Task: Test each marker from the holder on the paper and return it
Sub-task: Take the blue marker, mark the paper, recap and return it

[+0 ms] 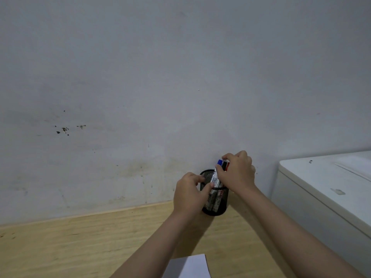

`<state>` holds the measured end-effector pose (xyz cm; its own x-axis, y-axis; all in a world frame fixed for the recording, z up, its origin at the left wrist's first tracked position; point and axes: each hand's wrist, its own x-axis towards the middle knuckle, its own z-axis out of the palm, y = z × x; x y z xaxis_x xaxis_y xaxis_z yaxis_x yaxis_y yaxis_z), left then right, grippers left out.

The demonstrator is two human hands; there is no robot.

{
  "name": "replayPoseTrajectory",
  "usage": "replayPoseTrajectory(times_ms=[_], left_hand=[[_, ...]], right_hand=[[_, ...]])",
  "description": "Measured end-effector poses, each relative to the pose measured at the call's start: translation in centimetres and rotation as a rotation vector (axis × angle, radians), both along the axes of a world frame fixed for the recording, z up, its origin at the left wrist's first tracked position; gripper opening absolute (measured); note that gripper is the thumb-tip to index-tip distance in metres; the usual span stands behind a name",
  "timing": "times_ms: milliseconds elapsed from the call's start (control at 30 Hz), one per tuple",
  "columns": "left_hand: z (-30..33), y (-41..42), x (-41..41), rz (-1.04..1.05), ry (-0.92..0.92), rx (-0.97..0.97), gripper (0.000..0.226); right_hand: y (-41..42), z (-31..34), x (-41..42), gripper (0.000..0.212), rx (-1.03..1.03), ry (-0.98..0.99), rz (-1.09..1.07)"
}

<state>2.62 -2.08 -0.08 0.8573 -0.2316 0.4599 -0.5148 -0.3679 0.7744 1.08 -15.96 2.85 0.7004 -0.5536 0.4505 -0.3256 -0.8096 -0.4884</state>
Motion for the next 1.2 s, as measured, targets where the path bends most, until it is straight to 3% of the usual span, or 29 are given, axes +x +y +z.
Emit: replayPoseTrajectory(times_ms=[200, 333, 433, 567, 667, 767, 867, 967, 1100, 1200], left_hand=[[0.1, 0.3, -0.3, -0.012, -0.008, 0.040, 0.029], [0.5, 1.2, -1.4, -0.026, 0.087, -0.052, 0.018], [2.2, 2.5, -3.2, -0.038, 0.368, -0.258, 0.032], [4.9, 5.3, -5.7, -0.299, 0.944, -0.555, 0.034], [6.2, 7.5, -7.9, -0.411, 1.051, -0.632, 0.022], [7.1, 9.4, -11.0, -0.408, 1.045, -0.661, 0.011], [7.3, 11.7, -13.7, -0.352, 0.960, -0.702, 0.017], [6.8, 14.2, -16.2, -0.300, 0.815, -0.715, 0.021], [5.0, 16.7, -20.2, -0.335, 0.636, -0.556, 0.018], [3.5, 17.9, -22.6, -0.276, 0.414, -0.430, 0.015]], right_hand=[[0.7, 0.3, -0.3, 0.018, -0.008, -0.144, 0.054], [1.6, 1.6, -2.1, 0.010, 0.306, -0.214, 0.347], [3.4, 2.9, -5.3, 0.019, 0.366, -0.300, 0.501], [6.3, 3.8, -10.5, 0.019, 0.258, -0.426, 0.671], [8.1, 3.8, -14.0, 0.016, 0.233, -0.458, 0.758], [10.0, 3.8, -17.2, 0.024, 0.245, -0.444, 0.824], [11.2, 4.0, -20.0, 0.032, 0.317, -0.404, 0.859], [12.7, 3.5, -21.7, 0.032, 0.482, -0.470, 0.748], [16.3, 1.8, -22.8, 0.031, 0.853, -0.438, 0.561], [18.4, 0.5, -23.7, 0.014, 0.968, -0.348, 0.540]])
